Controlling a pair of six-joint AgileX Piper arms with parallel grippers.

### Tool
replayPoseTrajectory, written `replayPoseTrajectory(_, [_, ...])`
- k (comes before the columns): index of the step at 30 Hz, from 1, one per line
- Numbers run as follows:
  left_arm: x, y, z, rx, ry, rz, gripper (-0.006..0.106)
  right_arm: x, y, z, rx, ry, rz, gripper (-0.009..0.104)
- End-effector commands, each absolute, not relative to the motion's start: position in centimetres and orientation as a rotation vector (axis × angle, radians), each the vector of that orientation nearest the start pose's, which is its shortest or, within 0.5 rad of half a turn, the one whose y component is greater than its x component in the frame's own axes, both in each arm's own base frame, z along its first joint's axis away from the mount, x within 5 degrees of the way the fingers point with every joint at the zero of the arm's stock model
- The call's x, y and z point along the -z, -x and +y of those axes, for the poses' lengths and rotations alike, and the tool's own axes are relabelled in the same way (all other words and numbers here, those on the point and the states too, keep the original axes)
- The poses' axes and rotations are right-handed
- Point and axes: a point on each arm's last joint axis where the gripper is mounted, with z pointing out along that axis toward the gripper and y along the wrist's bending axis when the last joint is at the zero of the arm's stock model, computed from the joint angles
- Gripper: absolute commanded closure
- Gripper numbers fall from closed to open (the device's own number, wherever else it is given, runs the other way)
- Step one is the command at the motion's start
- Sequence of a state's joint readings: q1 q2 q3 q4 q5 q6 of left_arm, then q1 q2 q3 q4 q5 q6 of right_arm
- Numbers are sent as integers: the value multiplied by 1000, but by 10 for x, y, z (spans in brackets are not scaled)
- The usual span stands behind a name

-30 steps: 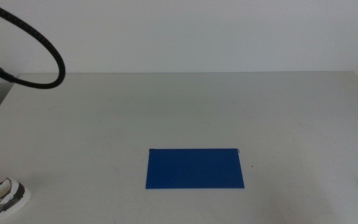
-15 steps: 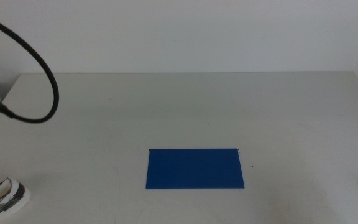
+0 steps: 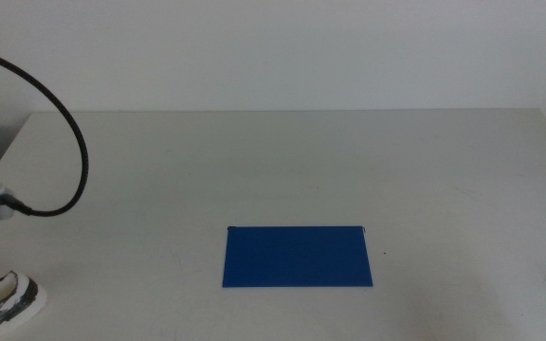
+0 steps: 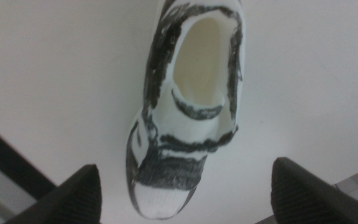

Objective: Use one arm to grab the shoe from the table and place it on the mat.

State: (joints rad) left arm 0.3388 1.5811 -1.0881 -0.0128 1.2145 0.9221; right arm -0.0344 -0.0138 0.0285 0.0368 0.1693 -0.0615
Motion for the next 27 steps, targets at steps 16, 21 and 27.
replayPoseTrajectory(16, [-205,-273,94,213,-932,3142,7,-201,-55,-2,65,8,1558,29])
replayPoseTrajectory(21, [-198,-275,95,218,-942,3157,8,-201,-55,-2,65,8,1558,29])
replayPoseTrajectory(27, [-189,-279,97,220,-941,3160,17,-201,-55,-2,65,8,1558,29])
